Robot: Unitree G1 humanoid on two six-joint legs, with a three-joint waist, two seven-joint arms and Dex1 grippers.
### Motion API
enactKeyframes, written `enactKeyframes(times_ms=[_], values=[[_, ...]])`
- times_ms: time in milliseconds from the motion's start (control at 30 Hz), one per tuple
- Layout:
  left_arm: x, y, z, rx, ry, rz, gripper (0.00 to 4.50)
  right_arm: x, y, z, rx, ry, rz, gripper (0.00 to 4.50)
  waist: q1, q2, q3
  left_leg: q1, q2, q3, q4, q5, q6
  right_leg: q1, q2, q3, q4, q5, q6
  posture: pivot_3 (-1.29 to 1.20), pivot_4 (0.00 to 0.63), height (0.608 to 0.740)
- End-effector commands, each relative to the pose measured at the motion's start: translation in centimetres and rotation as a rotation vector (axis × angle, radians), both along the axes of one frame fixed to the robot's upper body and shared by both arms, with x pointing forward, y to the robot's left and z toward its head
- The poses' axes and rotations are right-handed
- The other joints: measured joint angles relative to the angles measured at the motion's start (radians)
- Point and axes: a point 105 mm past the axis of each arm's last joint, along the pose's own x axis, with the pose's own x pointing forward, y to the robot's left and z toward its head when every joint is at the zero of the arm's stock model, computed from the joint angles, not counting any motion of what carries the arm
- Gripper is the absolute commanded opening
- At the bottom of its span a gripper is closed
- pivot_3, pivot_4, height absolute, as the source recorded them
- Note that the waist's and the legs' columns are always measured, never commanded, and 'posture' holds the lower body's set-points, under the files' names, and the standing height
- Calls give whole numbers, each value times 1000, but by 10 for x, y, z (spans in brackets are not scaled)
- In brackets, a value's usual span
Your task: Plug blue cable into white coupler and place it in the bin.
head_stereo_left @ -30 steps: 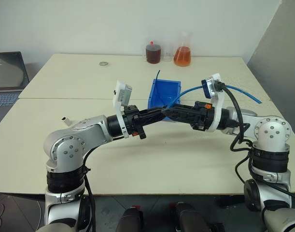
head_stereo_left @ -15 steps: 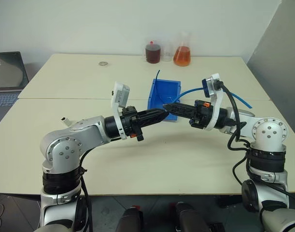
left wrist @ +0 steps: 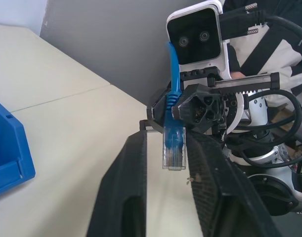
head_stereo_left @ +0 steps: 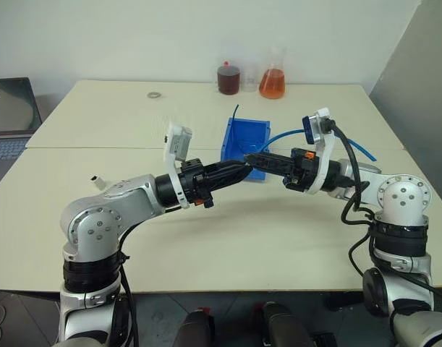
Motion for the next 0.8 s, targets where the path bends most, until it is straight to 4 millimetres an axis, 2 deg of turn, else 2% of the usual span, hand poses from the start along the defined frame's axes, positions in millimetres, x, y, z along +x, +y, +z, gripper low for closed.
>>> enactKeyframes(times_ms=[33,167,333,467,567,633,667,800], values=[[-11,5,9,-9,-48,-22,2379,0,1,12,15,-59,-6,169,0,0,0,0,0,0,0,0,0,0,0,0,0,0,0,0,150,740],[-20,18,5,-11,-20,17,3109,7,1,10,10,-54,-25,169,0,0,0,-1,1,0,0,0,0,0,0,0,-2,0,0,0,150,740],[-33,46,-12,62,5,185,4363,17,2,7,8,-54,-43,169,-3,1,1,-3,2,0,-1,0,0,0,0,0,-8,2,-2,0,150,740],[-28,91,-53,286,3,592,4452,25,4,2,-6,-62,-61,169,-1,2,1,-5,2,1,-2,0,-1,-1,-1,1,-9,3,-4,0,150,740],[-27,104,-67,309,11,755,4452,27,5,-1,-5,-63,-61,169,2,2,2,-4,1,1,-3,-1,-1,-1,-3,1,-11,3,-3,0,150,740],[-19,127,-88,383,48,984,4452,28,7,-2,-6,-64,-53,169,10,1,2,-5,0,0,-2,-1,-1,-1,-3,1,-11,3,-3,0,150,740],[-17,134,-95,415,53,1056,4452,28,8,-2,-6,-64,-49,169,13,2,2,-7,0,-1,-1,-1,-1,-1,-4,0,-12,3,-3,0,150,740],[-2,183,-125,508,131,1511,4452,30,13,-2,-14,-71,-35,169,12,2,2,-6,-1,0,-1,-1,-1,0,-4,0,-13,5,0,0,150,740]])
